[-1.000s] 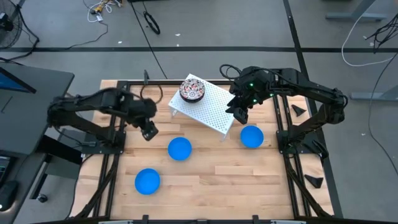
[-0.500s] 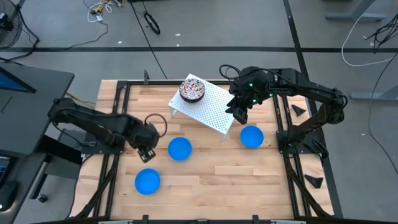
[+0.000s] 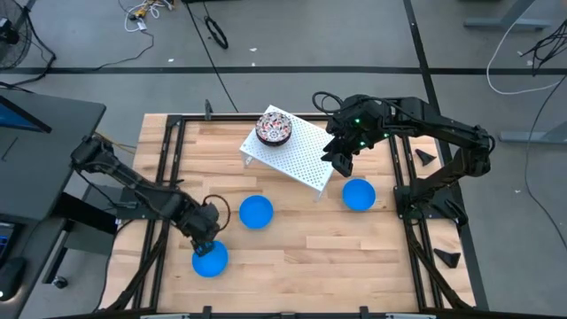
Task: Pick & Place Mini bowls
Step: Put the bottom blue bowl on the shelf
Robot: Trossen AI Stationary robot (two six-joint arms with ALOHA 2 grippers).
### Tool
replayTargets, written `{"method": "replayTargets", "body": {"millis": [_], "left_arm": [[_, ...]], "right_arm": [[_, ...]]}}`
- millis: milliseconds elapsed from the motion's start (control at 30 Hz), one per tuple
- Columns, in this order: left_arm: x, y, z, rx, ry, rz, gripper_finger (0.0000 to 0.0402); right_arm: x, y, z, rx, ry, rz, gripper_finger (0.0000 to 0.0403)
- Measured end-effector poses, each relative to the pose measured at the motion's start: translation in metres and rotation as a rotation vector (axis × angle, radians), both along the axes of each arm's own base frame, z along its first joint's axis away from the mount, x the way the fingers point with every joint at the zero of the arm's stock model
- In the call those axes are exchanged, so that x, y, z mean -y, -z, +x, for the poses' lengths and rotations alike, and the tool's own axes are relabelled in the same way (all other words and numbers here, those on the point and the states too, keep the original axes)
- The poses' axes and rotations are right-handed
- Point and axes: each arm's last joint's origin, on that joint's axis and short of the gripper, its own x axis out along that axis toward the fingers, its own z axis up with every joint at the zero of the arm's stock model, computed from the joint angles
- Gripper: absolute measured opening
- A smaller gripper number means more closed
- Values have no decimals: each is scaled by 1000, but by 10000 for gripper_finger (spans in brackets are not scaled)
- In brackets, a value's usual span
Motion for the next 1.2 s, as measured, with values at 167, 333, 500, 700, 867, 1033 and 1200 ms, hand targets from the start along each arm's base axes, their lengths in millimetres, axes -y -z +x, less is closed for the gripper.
{"method": "replayTargets", "body": {"millis": [167,333,500,700,867,1033,1200], "left_arm": [[7,17,-7,-1,-26,-16,177],[11,33,-14,-5,-52,-29,177],[13,45,-17,18,-73,-37,177],[13,60,-16,19,-88,-35,177],[16,69,-14,-17,-67,-17,177],[16,71,-13,-30,-66,-11,150],[16,71,-13,-27,-58,-13,68]], "right_arm": [[0,0,0,0,2,2,146],[0,0,0,0,15,13,146],[0,0,0,0,17,14,146],[0,0,0,0,17,14,146],[0,0,0,1,14,12,146],[0,0,0,6,12,9,146],[0,-2,2,24,12,6,146]]}}
